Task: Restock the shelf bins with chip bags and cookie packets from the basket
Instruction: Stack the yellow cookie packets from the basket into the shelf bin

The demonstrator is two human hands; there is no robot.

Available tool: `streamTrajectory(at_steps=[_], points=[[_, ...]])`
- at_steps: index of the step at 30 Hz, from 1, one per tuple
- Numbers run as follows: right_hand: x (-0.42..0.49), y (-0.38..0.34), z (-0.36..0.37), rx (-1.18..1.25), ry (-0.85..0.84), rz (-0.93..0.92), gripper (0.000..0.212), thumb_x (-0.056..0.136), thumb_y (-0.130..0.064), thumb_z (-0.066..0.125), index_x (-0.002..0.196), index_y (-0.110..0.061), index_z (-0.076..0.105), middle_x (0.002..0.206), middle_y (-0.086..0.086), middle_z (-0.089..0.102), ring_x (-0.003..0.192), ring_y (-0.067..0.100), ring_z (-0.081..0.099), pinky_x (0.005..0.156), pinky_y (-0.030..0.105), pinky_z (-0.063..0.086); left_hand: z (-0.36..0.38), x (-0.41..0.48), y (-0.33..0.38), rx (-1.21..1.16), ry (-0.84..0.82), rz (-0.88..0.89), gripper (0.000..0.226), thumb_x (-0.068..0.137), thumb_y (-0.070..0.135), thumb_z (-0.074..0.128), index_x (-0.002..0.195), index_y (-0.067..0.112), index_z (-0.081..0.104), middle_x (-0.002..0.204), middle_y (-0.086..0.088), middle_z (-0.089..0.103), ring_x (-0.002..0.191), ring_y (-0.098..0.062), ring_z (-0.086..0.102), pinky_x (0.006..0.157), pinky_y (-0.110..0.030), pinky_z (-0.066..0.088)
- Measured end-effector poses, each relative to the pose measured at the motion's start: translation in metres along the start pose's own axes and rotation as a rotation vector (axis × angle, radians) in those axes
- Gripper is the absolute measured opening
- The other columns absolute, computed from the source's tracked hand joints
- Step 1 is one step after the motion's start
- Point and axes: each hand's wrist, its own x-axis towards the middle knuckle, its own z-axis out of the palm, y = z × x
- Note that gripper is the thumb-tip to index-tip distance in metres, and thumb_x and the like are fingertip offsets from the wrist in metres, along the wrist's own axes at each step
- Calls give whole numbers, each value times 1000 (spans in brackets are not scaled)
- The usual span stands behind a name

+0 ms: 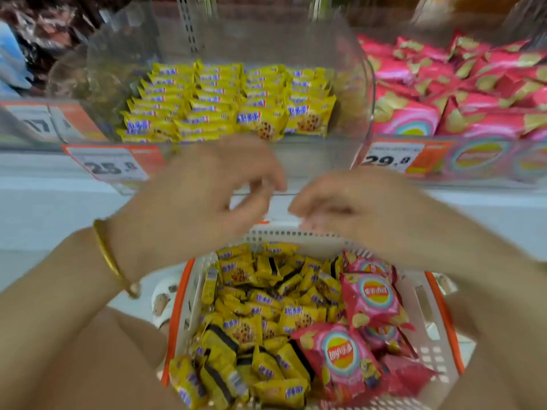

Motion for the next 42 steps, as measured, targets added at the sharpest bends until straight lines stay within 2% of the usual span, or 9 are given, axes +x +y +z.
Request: streamTrajectory(at_steps=[4,8,19,21,25,30,35,38,42], points=[[39,87,96,-248,-410,273,23,91,-7,55,112,-9,66,115,8,65,104,20,61,89,31,48,53,-32,-16,6,-416,-196,43,81,48,29,96,31,66,93,16,58,84,-2,56,77,-31,50],[51,149,179,-460,-688,355,32,91,-27,59,70,-5,51,70,7,51,60,21,48,57,30,41,83,-40,-35,172,-592,-215,29,95,32,38,109,29,63,105,13,57,98,-8,54,82,-27,44],[31,168,181,-256,-500,325,31,82,-27,70,96,-15,46,83,-6,44,75,15,45,55,25,33,111,-32,-37,164,-680,-238,25,95,27,43,110,18,61,107,3,59,94,-15,57,81,-36,47],[27,151,157,-138,-375,279,30,85,-31,67,94,-18,42,78,-10,40,71,13,42,55,26,30,113,-29,-33,163,-611,-245,25,95,28,43,112,21,60,107,5,59,95,-13,57,80,-32,47],[12,98,90,-61,-87,152,25,92,-32,58,101,-13,45,79,-5,43,70,11,42,58,24,30,92,-15,-16,60,-14,-137,27,89,24,43,100,17,66,93,4,65,83,-12,60,68,-25,47],[-8,17,-6,62,191,-10,26,82,-46,61,75,-25,48,66,-9,41,58,0,41,57,17,33,41,7,-14,129,462,-158,22,83,7,48,95,4,66,91,-5,62,90,-20,53,81,-22,36],[47,-23,-66,-105,485,-120,31,88,-38,62,100,-9,59,84,-3,51,78,10,47,67,20,37,25,19,-45,231,516,-393,25,79,14,43,88,9,66,88,-9,65,89,-31,58,78,-38,41],[110,-26,-63,-448,354,-33,41,88,-31,62,117,-3,57,108,9,55,98,21,50,72,23,36,31,17,-45,291,465,-454,29,78,23,39,81,12,66,84,-7,65,85,-30,56,75,-39,39],[170,-5,-26,-720,95,67,30,80,-26,72,69,-7,51,70,11,50,70,30,50,52,30,34,38,8,-43,432,448,-340,20,79,22,44,73,12,61,79,-3,63,78,-29,52,72,-36,29]])
